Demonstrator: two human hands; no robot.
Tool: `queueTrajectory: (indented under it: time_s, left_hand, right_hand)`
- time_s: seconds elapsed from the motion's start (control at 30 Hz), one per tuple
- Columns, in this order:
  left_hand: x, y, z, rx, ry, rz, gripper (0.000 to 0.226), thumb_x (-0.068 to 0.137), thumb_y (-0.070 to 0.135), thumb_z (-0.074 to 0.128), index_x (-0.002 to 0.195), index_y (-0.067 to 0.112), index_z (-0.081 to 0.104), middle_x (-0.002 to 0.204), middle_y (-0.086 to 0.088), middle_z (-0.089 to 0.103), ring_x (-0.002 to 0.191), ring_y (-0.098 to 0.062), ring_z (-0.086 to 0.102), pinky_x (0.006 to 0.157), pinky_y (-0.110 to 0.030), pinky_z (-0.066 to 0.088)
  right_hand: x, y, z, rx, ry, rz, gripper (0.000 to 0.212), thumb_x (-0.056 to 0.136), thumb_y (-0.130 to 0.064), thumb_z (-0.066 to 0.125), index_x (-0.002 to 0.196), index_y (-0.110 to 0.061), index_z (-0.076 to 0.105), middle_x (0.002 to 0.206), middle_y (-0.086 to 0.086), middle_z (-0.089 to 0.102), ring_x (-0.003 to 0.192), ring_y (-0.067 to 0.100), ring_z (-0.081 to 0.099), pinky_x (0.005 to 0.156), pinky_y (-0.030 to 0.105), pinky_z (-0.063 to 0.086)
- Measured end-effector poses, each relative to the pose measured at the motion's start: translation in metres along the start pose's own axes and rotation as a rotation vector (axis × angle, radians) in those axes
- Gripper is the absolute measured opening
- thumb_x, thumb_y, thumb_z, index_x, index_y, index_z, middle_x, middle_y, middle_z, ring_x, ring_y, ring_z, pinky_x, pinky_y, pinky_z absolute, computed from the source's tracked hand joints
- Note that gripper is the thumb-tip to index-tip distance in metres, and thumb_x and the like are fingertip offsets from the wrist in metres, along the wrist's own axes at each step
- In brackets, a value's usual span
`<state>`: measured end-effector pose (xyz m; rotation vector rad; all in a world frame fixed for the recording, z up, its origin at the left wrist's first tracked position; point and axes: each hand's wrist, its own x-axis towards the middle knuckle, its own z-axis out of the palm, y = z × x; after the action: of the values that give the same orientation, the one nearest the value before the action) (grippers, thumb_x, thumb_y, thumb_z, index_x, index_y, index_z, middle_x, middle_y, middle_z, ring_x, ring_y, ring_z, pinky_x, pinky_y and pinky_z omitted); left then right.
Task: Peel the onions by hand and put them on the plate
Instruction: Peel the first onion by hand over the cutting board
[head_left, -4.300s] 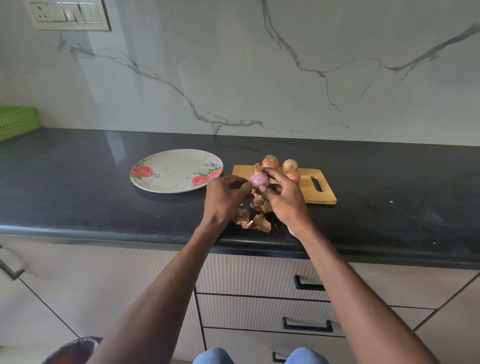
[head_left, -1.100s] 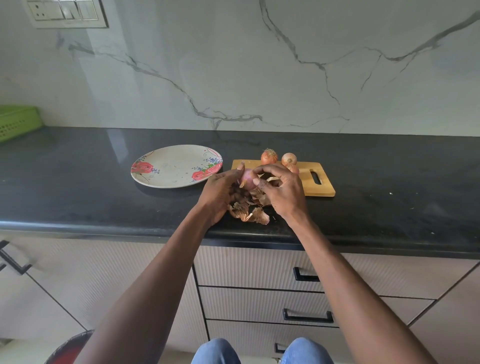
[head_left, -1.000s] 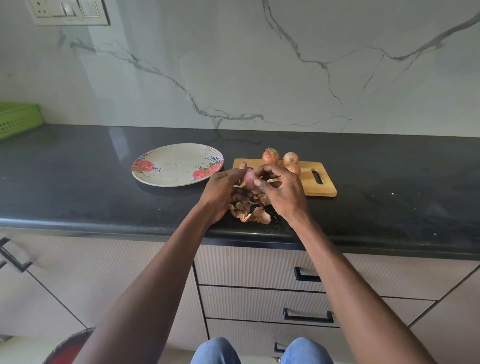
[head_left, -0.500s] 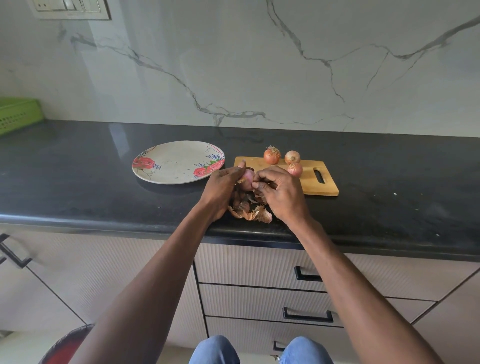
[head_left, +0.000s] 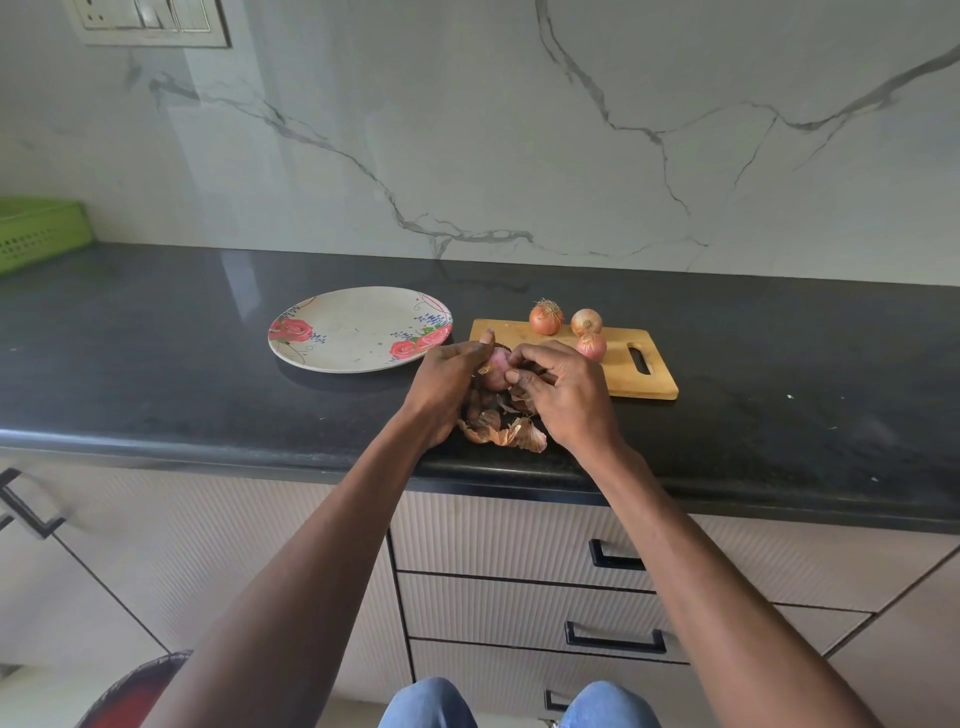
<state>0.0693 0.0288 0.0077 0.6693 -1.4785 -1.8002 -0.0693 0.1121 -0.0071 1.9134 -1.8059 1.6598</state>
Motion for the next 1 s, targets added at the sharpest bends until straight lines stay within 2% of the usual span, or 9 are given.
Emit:
queueTrajectory:
  time_s: [0.1,0.23,0.33,0.47,0.53,0.6,0.7,0.77,1.0]
  left_hand:
    - [0.000,0.002,0.001,-0.021,0.021,-0.011,0.039,0.104,0.028,0.054,0.080,0.011,0.079,0.091,-0.018,0.074,0.086,-0.029,0.070,0.103,-0.058,0.047]
    - [-0.003,0.004,0.003,0.005,0.027,-0.002,0.039,0.104,0.031,0.054,0.081,0.013,0.080,0.088,-0.015,0.073,0.084,-0.034,0.065,0.076,-0.042,0.055]
    - [-0.003,0.004,0.003,-0.030,0.031,-0.015,0.034,0.103,0.030,0.056,0.090,0.007,0.077,0.093,-0.020,0.075,0.089,-0.031,0.071,0.095,-0.052,0.054]
    - [-0.004,0.003,0.004,0.001,0.048,0.007,0.035,0.096,0.041,0.064,0.091,0.011,0.080,0.111,-0.038,0.064,0.102,-0.040,0.056,0.104,-0.070,0.037]
    - [-0.001,0.001,0.002,0.039,0.053,0.006,0.038,0.095,0.045,0.065,0.093,0.010,0.079,0.105,-0.037,0.067,0.088,-0.042,0.058,0.085,-0.059,0.053]
    - [0.001,0.000,0.002,0.066,0.031,0.023,0.040,0.096,0.047,0.065,0.094,0.009,0.078,0.101,-0.034,0.069,0.080,-0.040,0.059,0.069,-0.047,0.056]
    - [0.000,0.000,0.003,0.037,0.012,0.014,0.037,0.090,0.047,0.070,0.091,0.011,0.079,0.109,-0.035,0.067,0.096,-0.041,0.059,0.097,-0.070,0.042]
    - [0.000,0.000,0.003,0.046,-0.007,0.012,0.040,0.084,0.052,0.075,0.091,0.013,0.079,0.109,-0.034,0.066,0.099,-0.041,0.056,0.099,-0.077,0.033]
    - [0.001,-0.001,0.001,0.032,0.025,-0.015,0.032,0.100,0.033,0.061,0.088,0.010,0.079,0.106,-0.028,0.071,0.098,-0.041,0.063,0.104,-0.067,0.040]
  right_hand:
    - [0.000,-0.001,0.000,0.000,0.008,-0.011,0.008,0.082,-0.003,0.076,0.090,-0.006,0.075,0.087,0.000,0.067,0.082,0.013,0.063,0.076,0.037,0.056]
    - [0.001,-0.005,-0.001,0.073,0.016,0.085,0.011,0.083,-0.005,0.076,0.091,-0.011,0.073,0.087,-0.002,0.070,0.083,0.014,0.067,0.078,0.033,0.058]
    - [0.001,-0.009,-0.003,0.136,0.052,0.158,0.020,0.087,-0.009,0.074,0.107,-0.014,0.072,0.091,-0.006,0.071,0.086,0.006,0.069,0.079,0.021,0.057]
    - [0.000,-0.008,-0.004,0.113,0.055,0.119,0.016,0.089,-0.007,0.071,0.103,-0.013,0.075,0.095,-0.007,0.073,0.092,0.009,0.070,0.084,0.027,0.057]
    - [0.000,-0.007,-0.004,0.063,0.057,0.080,0.013,0.088,-0.006,0.071,0.099,-0.010,0.076,0.095,-0.001,0.073,0.091,0.012,0.068,0.083,0.027,0.056]
    - [0.001,-0.006,-0.003,-0.009,0.071,0.023,0.009,0.086,-0.004,0.072,0.094,-0.007,0.075,0.092,0.002,0.070,0.088,0.011,0.064,0.080,0.021,0.053]
    - [0.001,-0.006,-0.001,-0.107,0.064,-0.054,0.006,0.087,0.003,0.068,0.088,-0.002,0.069,0.090,0.004,0.064,0.084,0.008,0.056,0.074,0.013,0.046]
    - [0.001,-0.004,0.002,-0.153,0.045,-0.085,0.008,0.089,0.006,0.063,0.088,-0.002,0.064,0.092,0.004,0.060,0.084,0.009,0.054,0.072,0.013,0.044]
    - [0.000,-0.001,0.007,-0.213,0.026,-0.108,0.011,0.092,0.006,0.056,0.089,-0.005,0.057,0.093,-0.001,0.052,0.083,0.007,0.049,0.071,0.014,0.039]
